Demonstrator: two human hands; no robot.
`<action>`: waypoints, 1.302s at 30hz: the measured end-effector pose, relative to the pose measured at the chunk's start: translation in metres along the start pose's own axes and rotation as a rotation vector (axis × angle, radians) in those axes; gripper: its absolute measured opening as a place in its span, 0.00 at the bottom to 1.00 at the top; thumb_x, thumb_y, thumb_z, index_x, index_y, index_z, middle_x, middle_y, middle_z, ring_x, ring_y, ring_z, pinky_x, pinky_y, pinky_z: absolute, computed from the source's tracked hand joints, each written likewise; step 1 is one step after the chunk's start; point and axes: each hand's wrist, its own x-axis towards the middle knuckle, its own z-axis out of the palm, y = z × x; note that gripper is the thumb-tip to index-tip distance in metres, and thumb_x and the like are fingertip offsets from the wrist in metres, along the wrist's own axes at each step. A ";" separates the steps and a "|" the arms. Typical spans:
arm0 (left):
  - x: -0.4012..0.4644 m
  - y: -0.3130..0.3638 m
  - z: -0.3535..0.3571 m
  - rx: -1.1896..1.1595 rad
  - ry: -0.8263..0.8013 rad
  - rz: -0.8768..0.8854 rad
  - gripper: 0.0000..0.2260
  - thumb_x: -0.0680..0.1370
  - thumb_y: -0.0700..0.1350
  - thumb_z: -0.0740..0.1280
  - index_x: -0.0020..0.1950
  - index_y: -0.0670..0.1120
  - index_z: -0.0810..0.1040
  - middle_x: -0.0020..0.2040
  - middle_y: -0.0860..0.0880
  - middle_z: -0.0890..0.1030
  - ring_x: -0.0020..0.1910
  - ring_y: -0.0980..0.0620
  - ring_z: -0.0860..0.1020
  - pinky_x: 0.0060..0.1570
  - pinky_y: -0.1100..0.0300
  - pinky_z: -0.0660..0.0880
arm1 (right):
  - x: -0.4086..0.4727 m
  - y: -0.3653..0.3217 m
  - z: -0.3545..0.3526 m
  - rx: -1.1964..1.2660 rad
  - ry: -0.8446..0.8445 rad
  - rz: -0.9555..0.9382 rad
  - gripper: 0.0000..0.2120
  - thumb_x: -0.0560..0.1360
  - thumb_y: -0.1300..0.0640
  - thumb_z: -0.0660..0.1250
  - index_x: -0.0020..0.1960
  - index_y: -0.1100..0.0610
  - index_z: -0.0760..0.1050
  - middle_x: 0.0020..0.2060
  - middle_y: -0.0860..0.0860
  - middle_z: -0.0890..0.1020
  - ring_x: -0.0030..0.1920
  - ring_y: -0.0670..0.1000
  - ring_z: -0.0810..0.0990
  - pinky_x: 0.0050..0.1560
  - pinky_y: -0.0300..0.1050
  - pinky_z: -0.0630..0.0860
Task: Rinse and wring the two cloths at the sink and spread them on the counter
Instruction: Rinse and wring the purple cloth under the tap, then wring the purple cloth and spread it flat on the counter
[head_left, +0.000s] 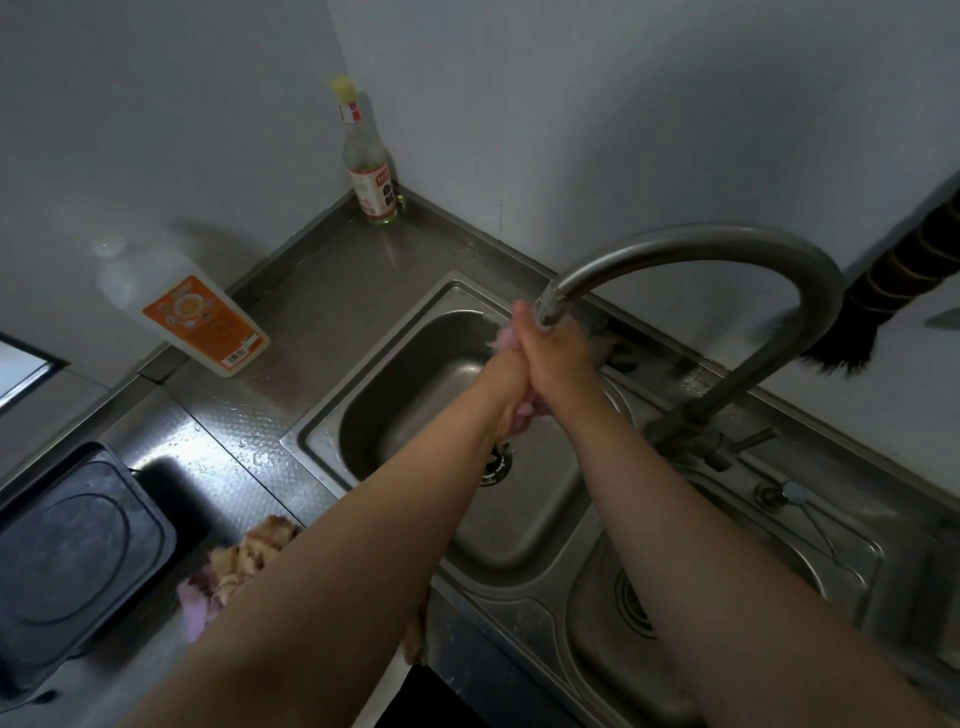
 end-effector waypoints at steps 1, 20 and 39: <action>-0.001 0.002 -0.001 0.079 0.009 -0.010 0.18 0.83 0.59 0.48 0.54 0.51 0.73 0.20 0.50 0.67 0.15 0.58 0.63 0.17 0.70 0.56 | 0.007 -0.002 0.000 -0.053 0.049 0.036 0.16 0.80 0.49 0.60 0.40 0.56 0.76 0.32 0.48 0.77 0.32 0.39 0.77 0.35 0.32 0.73; 0.016 -0.001 -0.011 -0.288 0.133 -0.060 0.14 0.82 0.52 0.58 0.40 0.48 0.74 0.24 0.52 0.76 0.20 0.59 0.73 0.22 0.67 0.72 | -0.020 0.020 0.012 0.366 -0.040 -0.003 0.08 0.78 0.50 0.64 0.57 0.47 0.75 0.62 0.54 0.73 0.44 0.42 0.80 0.45 0.41 0.80; -0.010 -0.018 -0.033 -0.058 -0.110 0.049 0.21 0.78 0.52 0.67 0.63 0.38 0.75 0.53 0.39 0.83 0.49 0.45 0.83 0.44 0.59 0.81 | -0.011 0.049 -0.054 0.096 0.122 0.499 0.18 0.79 0.42 0.60 0.43 0.56 0.75 0.44 0.58 0.83 0.45 0.55 0.83 0.39 0.40 0.78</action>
